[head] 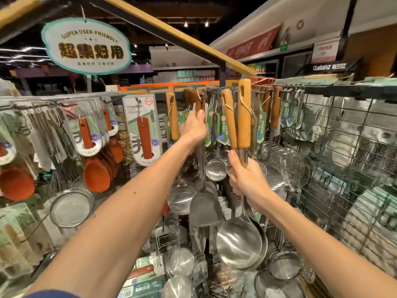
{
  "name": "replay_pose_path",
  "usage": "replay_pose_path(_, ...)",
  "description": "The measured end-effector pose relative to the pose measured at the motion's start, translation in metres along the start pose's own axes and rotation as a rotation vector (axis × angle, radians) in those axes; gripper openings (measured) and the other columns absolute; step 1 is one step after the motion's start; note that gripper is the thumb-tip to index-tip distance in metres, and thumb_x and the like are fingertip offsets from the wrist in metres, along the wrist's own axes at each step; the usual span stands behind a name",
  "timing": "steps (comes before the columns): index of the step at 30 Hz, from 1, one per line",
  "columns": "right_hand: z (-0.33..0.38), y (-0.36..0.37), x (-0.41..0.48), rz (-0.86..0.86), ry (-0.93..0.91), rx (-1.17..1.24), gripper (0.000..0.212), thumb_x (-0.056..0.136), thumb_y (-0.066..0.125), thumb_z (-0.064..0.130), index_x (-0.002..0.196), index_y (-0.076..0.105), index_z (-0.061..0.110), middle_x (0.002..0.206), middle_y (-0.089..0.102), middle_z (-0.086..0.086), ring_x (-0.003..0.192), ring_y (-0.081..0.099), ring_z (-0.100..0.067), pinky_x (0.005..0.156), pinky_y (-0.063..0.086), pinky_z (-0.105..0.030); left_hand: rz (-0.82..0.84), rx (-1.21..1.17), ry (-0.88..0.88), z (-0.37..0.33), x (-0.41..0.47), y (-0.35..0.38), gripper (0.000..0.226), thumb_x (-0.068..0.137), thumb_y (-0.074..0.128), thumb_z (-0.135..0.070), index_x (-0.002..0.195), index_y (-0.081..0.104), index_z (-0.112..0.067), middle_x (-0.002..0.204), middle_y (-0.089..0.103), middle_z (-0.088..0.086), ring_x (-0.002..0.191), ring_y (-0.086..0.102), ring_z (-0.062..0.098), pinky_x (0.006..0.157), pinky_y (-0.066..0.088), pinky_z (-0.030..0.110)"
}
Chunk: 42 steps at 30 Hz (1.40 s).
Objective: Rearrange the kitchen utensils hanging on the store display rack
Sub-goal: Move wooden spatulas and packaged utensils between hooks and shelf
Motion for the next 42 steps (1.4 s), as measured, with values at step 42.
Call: replay_pose_path(42, -0.011, 0.072, -0.079, 0.195, 0.004, 0.006, 0.049, 0.101, 0.035, 0.049, 0.098, 0.053, 0.004, 0.058, 0.05, -0.003, 0.047, 0.048, -0.018, 0.045, 0.049, -0.033, -0.021, -0.299, 0.059, 0.031, -0.189, -0.039, 0.029, 0.101, 0.043, -0.051, 0.104, 0.053, -0.025, 0.08, 0.071, 0.001, 0.055, 0.066, 0.017, 0.048, 0.054, 0.034)
Point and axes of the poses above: each hand's wrist, its own x-axis towards the middle knuckle, its own y-axis out of the palm, z = x × y, the point moved 2 cm from there along x, towards the middle knuckle
